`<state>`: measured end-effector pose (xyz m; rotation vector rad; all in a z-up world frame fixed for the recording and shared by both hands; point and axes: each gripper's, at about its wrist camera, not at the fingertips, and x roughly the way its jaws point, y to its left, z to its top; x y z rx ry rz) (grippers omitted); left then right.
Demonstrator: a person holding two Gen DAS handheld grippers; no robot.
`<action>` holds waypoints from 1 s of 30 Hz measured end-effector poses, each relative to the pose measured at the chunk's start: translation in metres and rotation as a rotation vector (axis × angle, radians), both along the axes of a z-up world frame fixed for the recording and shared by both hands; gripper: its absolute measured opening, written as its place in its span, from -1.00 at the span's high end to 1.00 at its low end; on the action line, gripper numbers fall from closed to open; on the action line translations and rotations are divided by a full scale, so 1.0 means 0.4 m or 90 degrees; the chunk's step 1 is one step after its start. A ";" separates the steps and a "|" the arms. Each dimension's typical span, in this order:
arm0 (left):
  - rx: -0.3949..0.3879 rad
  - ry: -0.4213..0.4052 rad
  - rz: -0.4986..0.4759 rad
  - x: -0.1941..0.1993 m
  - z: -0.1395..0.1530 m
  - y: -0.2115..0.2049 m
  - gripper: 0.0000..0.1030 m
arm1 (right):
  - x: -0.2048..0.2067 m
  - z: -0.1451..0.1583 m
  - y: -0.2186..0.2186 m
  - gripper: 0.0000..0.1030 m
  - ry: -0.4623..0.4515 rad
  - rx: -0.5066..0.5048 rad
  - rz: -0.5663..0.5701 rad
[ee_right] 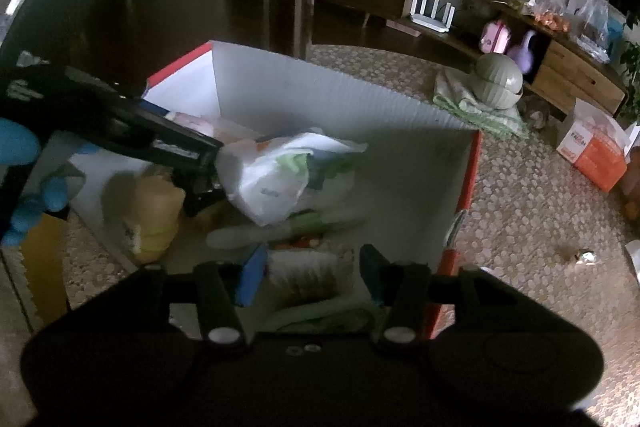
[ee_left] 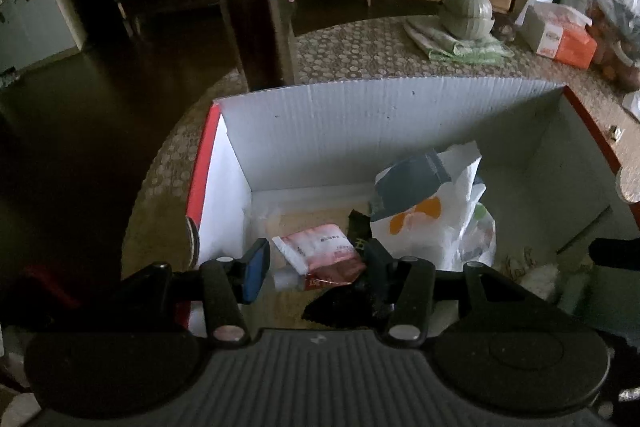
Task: Organize objects
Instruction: 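Open both tools to release the dispenser and packet into the box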
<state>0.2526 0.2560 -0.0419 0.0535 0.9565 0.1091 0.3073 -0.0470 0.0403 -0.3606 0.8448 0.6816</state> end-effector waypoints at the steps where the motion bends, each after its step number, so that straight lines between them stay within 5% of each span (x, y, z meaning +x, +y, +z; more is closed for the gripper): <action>1: 0.007 0.004 -0.003 0.001 -0.002 -0.002 0.01 | -0.004 0.002 0.000 -0.16 0.001 0.004 0.003; 10: 0.001 0.000 0.016 -0.008 0.006 0.000 -0.38 | -0.040 0.020 -0.008 -0.35 -0.004 0.026 0.019; 30: -0.027 -0.066 0.031 -0.158 0.122 -0.052 -0.46 | -0.128 0.125 -0.118 -0.51 -0.044 0.078 0.010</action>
